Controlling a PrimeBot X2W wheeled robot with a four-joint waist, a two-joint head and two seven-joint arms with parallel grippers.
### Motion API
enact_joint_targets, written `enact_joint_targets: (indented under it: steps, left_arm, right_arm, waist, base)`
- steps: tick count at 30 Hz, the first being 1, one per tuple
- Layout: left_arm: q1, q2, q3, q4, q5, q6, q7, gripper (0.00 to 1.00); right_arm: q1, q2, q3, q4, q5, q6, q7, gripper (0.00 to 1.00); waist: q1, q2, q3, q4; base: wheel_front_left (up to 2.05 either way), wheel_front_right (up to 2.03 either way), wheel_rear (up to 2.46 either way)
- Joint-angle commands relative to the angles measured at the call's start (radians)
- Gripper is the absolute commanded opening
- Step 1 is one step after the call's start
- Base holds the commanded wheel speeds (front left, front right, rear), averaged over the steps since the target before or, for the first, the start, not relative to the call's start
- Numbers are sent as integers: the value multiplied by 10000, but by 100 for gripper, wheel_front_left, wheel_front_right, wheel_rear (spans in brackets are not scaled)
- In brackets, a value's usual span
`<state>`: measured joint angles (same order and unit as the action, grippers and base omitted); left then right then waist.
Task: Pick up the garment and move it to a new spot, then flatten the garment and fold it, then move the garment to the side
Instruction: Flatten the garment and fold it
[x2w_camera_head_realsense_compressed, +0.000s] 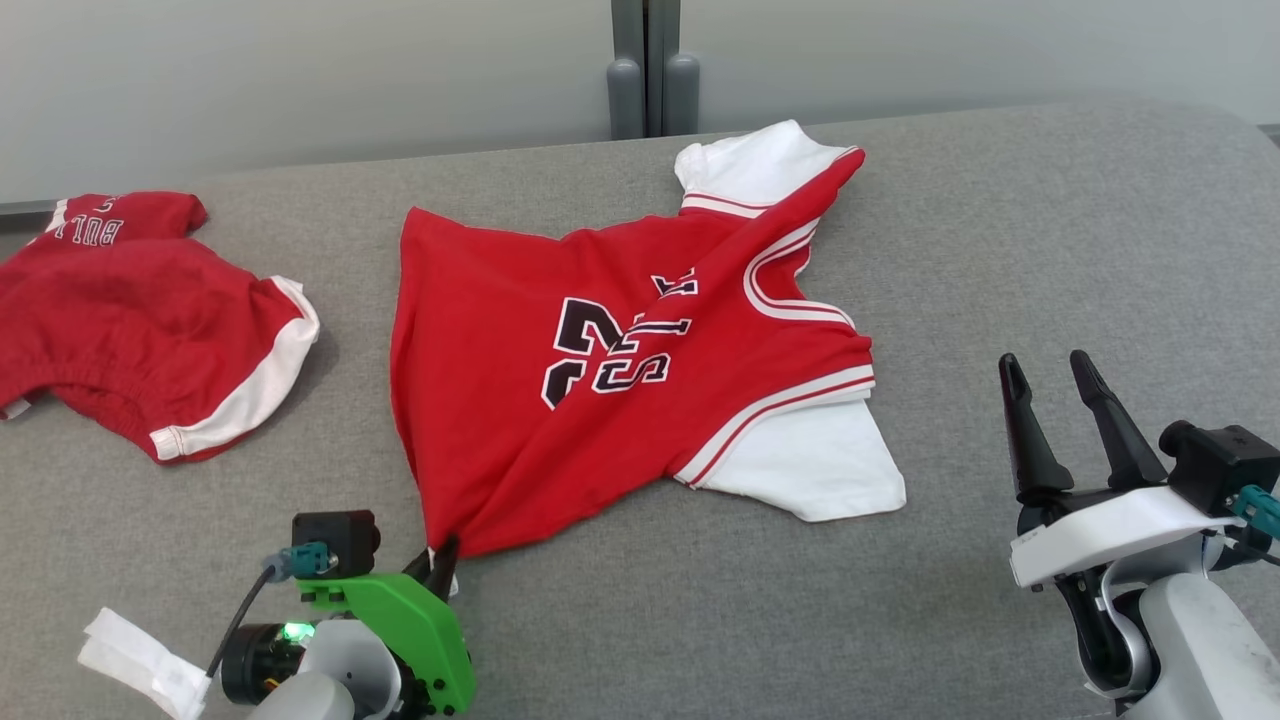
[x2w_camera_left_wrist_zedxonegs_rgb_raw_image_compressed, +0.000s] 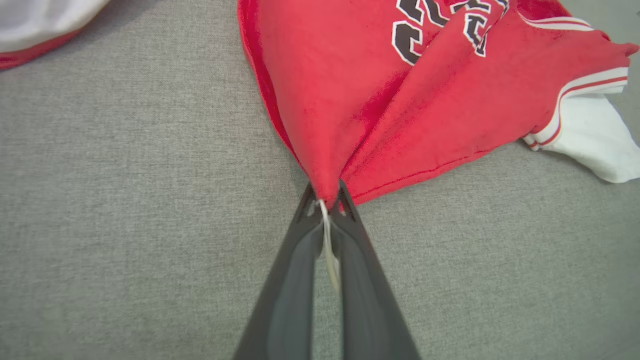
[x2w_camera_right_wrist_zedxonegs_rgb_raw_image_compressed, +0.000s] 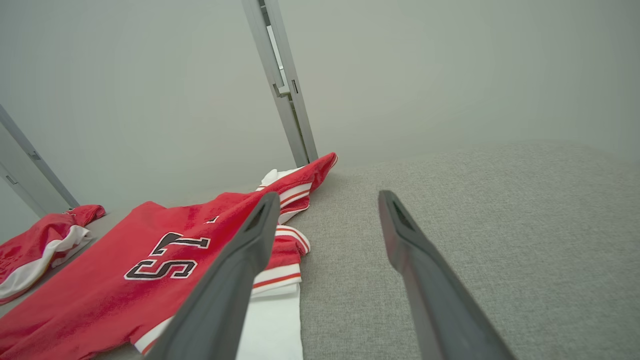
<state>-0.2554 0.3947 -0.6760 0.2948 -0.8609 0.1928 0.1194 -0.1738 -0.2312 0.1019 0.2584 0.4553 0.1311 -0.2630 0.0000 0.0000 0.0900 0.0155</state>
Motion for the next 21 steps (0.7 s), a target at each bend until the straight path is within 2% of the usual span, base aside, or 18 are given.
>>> enact_joint_targets:
  steps: [1, 4, 6, 12, 16, 19, 21]
  left_arm:
    - [132, -111, 59, 182, 84, -93, -358, 100]
    - [142, -415, 260, 296, -23, -298, -1122, 100]
    - [125, -369, 477, 228, 33, -334, -1636, 100]
    - [568, 4, 1434, -386, 309, 62, -3377, 100]
    - [1099, 270, 2052, -835, 1054, 553, -3799, 100]
    - [1528, 130, 2870, -1491, 1747, 618, -3845, 100]
    - [1984, -65, 3435, -1858, 2285, 436, -3841, 100]
  right_arm:
    - [-72, -68, 39, 60, 37, -7, -25, 100]
    - [-101, -139, 80, 101, 66, -7, -25, 100]
    - [-62, -179, 91, 114, 87, -7, -25, 100]
    - [209, -222, 52, 175, 113, -7, -25, 100]
    - [370, -206, 33, 206, 117, -7, -25, 100]
    - [543, -181, -21, 228, 122, -7, -25, 100]
    - [614, -158, -9, 233, 26, -7, -25, 100]
  waist:
    - [0, 0, -36, 12]
    - [0, 0, -100, 31]
    - [0, 0, -152, 41]
    - [0, 0, -412, 51]
    - [0, 0, -599, 57]
    - [0, 0, -757, 68]
    - [0, 0, -837, 41]
  base:
    - [0, 0, 0]
    - [0, 0, 0]
    - [0, 0, 0]
    - [0, 0, 0]
    - [0, 0, 0]
    - [0, 0, 0]
    - [0, 0, 0]
